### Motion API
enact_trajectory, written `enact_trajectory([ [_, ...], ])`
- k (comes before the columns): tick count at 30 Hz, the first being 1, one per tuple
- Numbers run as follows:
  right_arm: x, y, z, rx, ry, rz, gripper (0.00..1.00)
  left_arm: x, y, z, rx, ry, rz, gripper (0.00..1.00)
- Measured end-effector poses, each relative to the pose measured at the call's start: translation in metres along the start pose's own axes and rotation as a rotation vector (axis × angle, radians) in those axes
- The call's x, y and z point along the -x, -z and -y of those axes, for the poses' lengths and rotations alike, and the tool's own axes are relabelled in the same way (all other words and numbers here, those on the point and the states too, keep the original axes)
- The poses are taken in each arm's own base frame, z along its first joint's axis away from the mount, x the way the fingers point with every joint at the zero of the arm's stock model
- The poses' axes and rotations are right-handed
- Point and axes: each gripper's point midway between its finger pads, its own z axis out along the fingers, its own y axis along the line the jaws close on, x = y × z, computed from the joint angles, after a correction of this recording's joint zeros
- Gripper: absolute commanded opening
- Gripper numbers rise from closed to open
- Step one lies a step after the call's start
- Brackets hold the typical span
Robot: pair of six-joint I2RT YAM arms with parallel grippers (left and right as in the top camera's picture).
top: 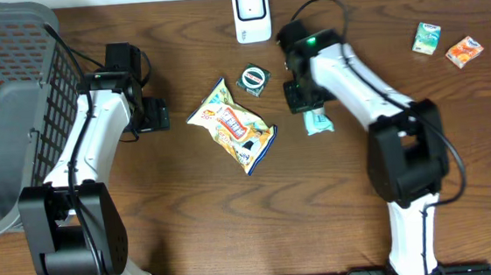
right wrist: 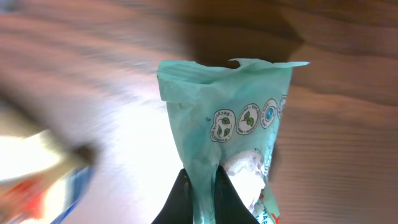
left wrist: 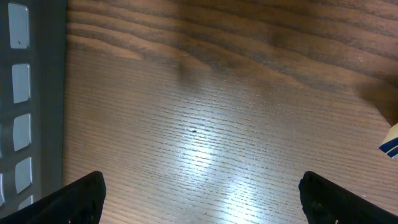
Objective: Scan the item barcode
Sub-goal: 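Carry the teal pack right and set it down beside the pile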
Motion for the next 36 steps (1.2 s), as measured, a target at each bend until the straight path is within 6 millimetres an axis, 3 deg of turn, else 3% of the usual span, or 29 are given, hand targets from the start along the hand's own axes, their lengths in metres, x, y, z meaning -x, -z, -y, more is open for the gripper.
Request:
enact_trajectory([
  [6,-0.002,0.038,-0.025,0.512,0.018,-0.024,0.01,0.0,0.0,0.0,0.0,0.0,0.0,0.98],
  [9,0.002,0.058,-0.028,0.735,0.017,0.004,0.01,0.0,0.0,0.0,0.0,0.0,0.0,0.97],
  [11,0.0,0.06,-0.027,0.831,0.004,0.014,0.01,0.0,0.0,0.0,0.0,0.0,0.0,0.98],
  [18,-0.033,0.017,-0.017,0.979,-0.08,-0.031,0.01,0.0,0.0,0.0,0.0,0.0,0.0,0.98],
  [22,-0.041,-0.001,0.005,0.933,-0.142,-0.041,0.03,0.0,0.0,0.0,0.0,0.0,0.0,0.98],
  [28,-0.059,-0.023,0.065,0.689,-0.288,-0.131,0.37,0.0,0.0,0.0,0.0,0.0,0.0,0.98],
  [32,-0.061,-0.012,0.075,0.636,-0.277,-0.159,0.66,0.0,0.0,0.0,0.0,0.0,0.0,0.98],
  [36,-0.053,0.008,0.081,0.599,-0.242,-0.143,0.81,0.0,0.0,0.0,0.0,0.0,0.0,0.98],
])
